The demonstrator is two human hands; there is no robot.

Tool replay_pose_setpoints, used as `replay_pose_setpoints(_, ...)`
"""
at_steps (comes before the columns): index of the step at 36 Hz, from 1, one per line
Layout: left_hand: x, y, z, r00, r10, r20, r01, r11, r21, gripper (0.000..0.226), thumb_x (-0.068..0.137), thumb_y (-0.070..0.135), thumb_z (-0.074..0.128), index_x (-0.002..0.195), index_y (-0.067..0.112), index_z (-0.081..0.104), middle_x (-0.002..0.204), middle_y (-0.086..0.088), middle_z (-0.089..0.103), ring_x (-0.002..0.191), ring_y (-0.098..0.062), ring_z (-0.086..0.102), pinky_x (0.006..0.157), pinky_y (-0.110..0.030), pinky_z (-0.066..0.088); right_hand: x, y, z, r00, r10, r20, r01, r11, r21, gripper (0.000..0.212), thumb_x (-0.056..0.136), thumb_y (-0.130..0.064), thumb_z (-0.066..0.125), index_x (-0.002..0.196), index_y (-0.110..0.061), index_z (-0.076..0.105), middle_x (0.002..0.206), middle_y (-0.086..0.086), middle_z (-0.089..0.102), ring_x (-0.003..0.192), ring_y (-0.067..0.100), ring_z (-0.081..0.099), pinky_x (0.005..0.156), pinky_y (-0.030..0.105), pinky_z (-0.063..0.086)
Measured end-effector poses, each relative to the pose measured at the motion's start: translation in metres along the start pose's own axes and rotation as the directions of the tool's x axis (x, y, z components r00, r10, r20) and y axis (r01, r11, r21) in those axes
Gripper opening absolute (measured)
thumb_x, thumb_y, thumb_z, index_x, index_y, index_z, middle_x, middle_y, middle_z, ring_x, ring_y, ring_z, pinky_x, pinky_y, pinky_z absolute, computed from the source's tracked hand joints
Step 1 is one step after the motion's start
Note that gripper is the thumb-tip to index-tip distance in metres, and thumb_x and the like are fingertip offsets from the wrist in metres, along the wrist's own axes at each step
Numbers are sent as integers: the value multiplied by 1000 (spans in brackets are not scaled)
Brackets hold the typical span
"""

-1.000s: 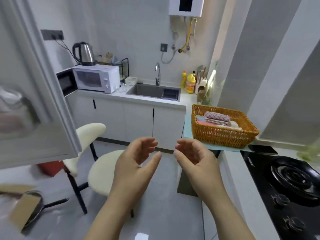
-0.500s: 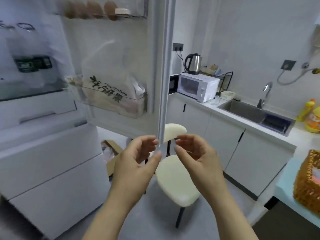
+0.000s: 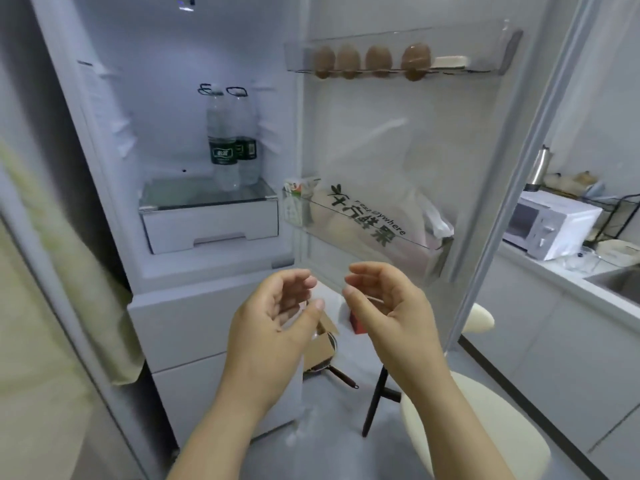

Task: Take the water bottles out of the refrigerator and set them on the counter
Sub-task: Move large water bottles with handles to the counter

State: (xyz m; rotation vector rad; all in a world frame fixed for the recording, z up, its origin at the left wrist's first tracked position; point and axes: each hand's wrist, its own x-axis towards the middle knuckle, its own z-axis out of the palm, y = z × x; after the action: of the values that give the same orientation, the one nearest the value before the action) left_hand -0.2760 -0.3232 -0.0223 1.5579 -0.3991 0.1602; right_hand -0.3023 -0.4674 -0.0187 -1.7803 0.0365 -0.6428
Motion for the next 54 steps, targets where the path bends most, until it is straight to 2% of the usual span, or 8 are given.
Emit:
replay_pose_setpoints(5, 44, -10, -38, 999, 6, -36, -6, 1000, 0, 28, 83, 7, 70, 106, 22, 65, 104, 9, 72, 99, -2, 66, 93, -21, 51, 37, -1, 51, 999, -20, 46, 20, 1000, 14, 17, 87, -16, 68, 99, -28, 66, 92, -12, 70, 83, 4, 65, 66, 21, 49)
replay_pose_setpoints(8, 69, -20, -60, 999, 2, -47, -2, 1000, 1, 28, 83, 5, 69, 105, 23, 65, 104, 9, 72, 100, -4, 66, 93, -24, 51, 58, -1, 80, 998, -29, 51, 28, 1000, 8, 18, 87, -14, 68, 101, -26, 67, 94, -9, 70, 90, 3, 66, 79, 22, 55)
replay_pose_setpoints(10, 86, -27, -74, 998, 5, -55, -4, 1000, 8, 28, 83, 5, 69, 103, 24, 64, 104, 9, 72, 100, -4, 66, 93, -24, 51, 72, 2, 99, 998, -35, 54, 35, 999, 11, 18, 87, -14, 68, 101, -26, 67, 94, -8, 71, 91, 3, 66, 82, 21, 55)
replay_pose_setpoints(18, 148, -57, -110, 994, -23, -110, 21, 1000, -13, 28, 83, 5, 69, 105, 22, 64, 105, 7, 71, 99, -4, 66, 92, -22, 51, 129, 21, 151, 995, -41, 96, 41, 999, 2, 19, 87, -15, 67, 103, -25, 66, 96, -10, 70, 93, 3, 65, 82, 18, 53)
replay_pose_setpoints(26, 222, -85, -125, 987, 5, -158, 1, 999, 38, 29, 84, 6, 69, 110, 18, 63, 106, 7, 70, 98, -1, 65, 89, -13, 50, 204, 48, 193, 993, -62, 105, 55, 996, 68, 18, 87, -13, 67, 100, -26, 66, 95, -7, 70, 90, 2, 65, 80, 16, 52)
replay_pose_setpoints(37, 317, -110, -137, 968, 18, -249, 3, 997, 83, 27, 83, 4, 69, 101, 23, 64, 103, 8, 71, 94, -3, 66, 86, -14, 51, 306, 78, 238, 988, -74, 132, 56, 989, 136, 20, 89, -12, 65, 105, -23, 65, 102, -9, 69, 93, -2, 64, 78, 9, 48)
replay_pose_setpoints(44, 366, -131, -158, 966, 9, -260, 8, 998, 65, 31, 84, 2, 68, 102, 26, 62, 103, 9, 71, 94, 0, 66, 88, -14, 51, 350, 95, 269, 991, -54, 123, 39, 992, 120, 20, 89, -15, 65, 106, -24, 65, 100, -10, 69, 89, -6, 63, 74, 5, 46)
replay_pose_setpoints(54, 447, -158, -200, 979, 57, -194, -46, 997, 60, 33, 84, 4, 68, 104, 28, 59, 106, 9, 68, 94, 0, 66, 86, -16, 52, 403, 107, 322, 997, -60, 51, 55, 994, 93, 19, 88, -13, 66, 105, -23, 65, 98, -8, 70, 89, -4, 65, 76, 8, 48)
